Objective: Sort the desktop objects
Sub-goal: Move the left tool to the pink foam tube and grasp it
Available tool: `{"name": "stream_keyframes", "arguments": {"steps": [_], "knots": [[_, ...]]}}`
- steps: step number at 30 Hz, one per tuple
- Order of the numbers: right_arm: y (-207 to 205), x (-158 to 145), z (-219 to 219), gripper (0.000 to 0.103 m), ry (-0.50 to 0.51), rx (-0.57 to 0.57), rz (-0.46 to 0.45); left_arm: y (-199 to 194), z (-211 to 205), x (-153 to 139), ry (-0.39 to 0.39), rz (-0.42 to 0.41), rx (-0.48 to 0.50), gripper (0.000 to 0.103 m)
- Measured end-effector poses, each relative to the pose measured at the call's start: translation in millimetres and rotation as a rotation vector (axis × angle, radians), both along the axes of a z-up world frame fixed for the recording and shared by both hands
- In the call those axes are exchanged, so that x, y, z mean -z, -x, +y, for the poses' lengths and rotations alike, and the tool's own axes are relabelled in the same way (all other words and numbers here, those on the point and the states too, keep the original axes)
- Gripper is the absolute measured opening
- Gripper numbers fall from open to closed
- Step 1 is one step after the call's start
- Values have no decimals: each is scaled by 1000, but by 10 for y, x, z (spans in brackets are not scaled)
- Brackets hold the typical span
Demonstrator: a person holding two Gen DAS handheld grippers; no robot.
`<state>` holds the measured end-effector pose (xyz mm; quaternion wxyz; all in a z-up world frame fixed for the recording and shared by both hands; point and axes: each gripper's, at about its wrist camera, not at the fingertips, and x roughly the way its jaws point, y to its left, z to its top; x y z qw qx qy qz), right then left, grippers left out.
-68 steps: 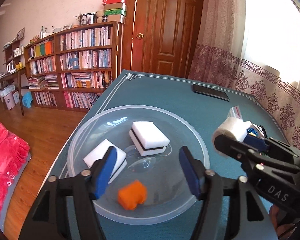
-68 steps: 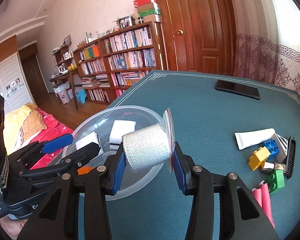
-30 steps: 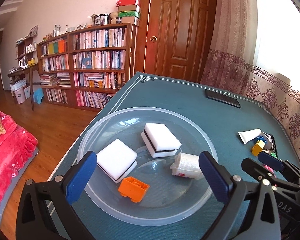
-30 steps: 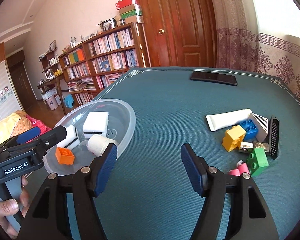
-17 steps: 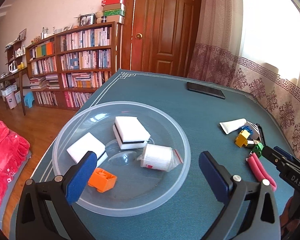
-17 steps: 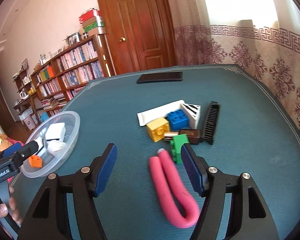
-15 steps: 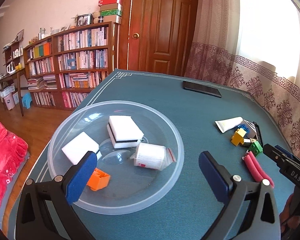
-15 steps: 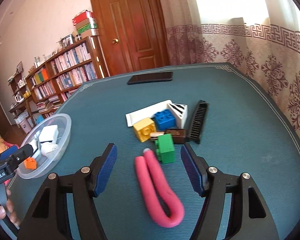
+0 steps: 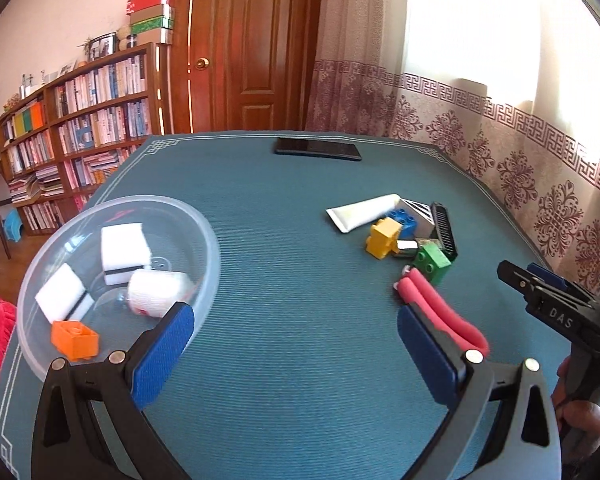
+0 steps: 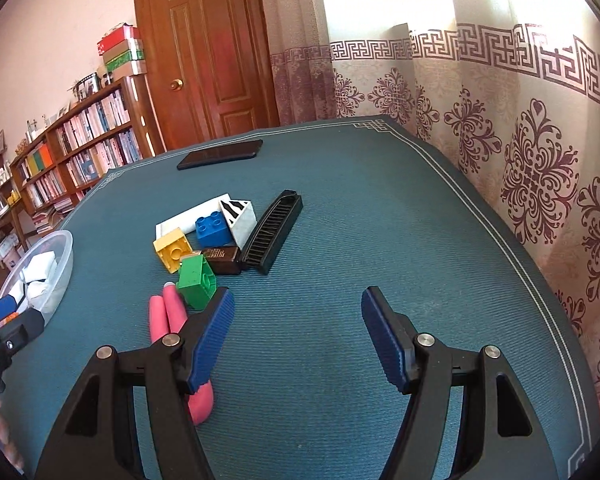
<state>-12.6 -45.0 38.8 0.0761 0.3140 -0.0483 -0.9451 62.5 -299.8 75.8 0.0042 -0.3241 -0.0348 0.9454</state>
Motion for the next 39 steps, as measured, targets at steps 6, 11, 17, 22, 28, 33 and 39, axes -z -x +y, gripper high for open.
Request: {"name": "stream_keyframes", "arguments": {"steps": [6,11,17,22,28,33,39], "knots": [[-11,-22,109,70,8,7,6,133,414,78,-18,-50,80,102],[0,-22,268,70,19,30,8,269,644,142,-56,-94,113,102],[45,-2,426,70,72,59,-14,434,844,219,-79,-129,120,102],[70,27,486,70,91,78,-29,539,925,343,-89,-175,115,102],[98,85,469,70,88,71,-53,589,999,491,-25,-221,119,102],[98,90,453,70,83,69,-55,586,955,484,3,-210,113,102],[97,92,460,70,85,72,-57,608,732,480,9,-219,104,102]]}}
